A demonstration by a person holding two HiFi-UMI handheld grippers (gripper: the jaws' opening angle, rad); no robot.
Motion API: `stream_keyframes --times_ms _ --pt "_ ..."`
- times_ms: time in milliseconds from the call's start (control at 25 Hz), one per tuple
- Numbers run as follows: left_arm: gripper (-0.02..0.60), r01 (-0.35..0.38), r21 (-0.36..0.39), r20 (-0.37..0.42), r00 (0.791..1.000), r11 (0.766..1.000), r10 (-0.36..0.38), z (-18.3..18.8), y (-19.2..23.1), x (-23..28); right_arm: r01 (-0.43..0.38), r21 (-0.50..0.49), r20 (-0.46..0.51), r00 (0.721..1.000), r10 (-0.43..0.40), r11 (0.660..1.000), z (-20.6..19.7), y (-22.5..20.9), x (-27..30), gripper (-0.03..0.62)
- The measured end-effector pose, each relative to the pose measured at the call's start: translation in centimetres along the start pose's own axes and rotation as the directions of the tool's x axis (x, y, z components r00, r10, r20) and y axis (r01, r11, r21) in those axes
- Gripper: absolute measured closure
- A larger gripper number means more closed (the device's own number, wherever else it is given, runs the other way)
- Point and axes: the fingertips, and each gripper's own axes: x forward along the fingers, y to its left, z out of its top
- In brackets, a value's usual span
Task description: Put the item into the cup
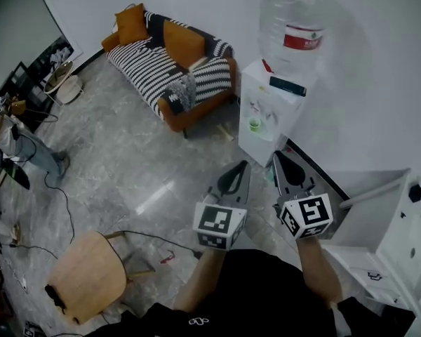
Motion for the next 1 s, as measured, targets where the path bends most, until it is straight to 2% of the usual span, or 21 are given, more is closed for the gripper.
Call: stream_keyframes --times_ms 200,360,480,560,640,760,840,1000 --pt "0.569 0.017 -0.012 -0.029 0.999 1.0 -0.017 -0.4 -2.8 -1.1 0.003 -0.003 0.007 1.0 -0.003 1.0 0.6 0.0 -3.5 0.585" --pt "0.569 0.067 0.034 -0.026 0.997 0.997 -0.067 0.6 -5.5 -0.6 0.046 0.011 0.052 0.998 -0.047 0.999 1.9 -1.8 -5.6 0.585" --pt "0.569 0.065 0.051 -0.042 0.997 0.997 -0.063 0.4 -6.3 0.3 0.095 0.05 0.068 0.993 -0.099 0.994 1.6 -3.3 -6.4 0.583" --pt "0.569 0.032 0.047 -0.078 0.997 0.998 -0.029 -0.9 -6.0 1.0 0.134 0.099 -0.032 0.991 -0.131 0.986 -1.2 -4.5 -6.4 0.583" --pt "0.569 0.023 0.019 -0.118 0.993 1.0 -0.021 -2.6 -5.7 1.6 0.155 0.196 -0.163 0.979 -0.124 0.968 -5.3 -5.6 -6.1 0.583" --pt "0.569 0.067 -0.027 -0.197 0.978 0.997 -0.071 -6.0 -5.8 2.0 0.188 0.378 -0.291 0.954 -0.076 0.906 -11.5 -7.4 -6.3 0.583" --pt "0.568 0.082 -0.056 -0.262 0.961 0.995 -0.094 -8.7 -5.5 2.2 0.233 0.416 -0.358 0.93 -0.077 0.879 -14.9 -8.4 -7.0 0.583" --pt "0.566 0.094 -0.104 -0.356 0.926 0.99 -0.125 -13.7 -2.9 2.7 0.287 0.442 -0.439 0.896 -0.074 0.85 -20.0 -8.4 -7.6 0.582"
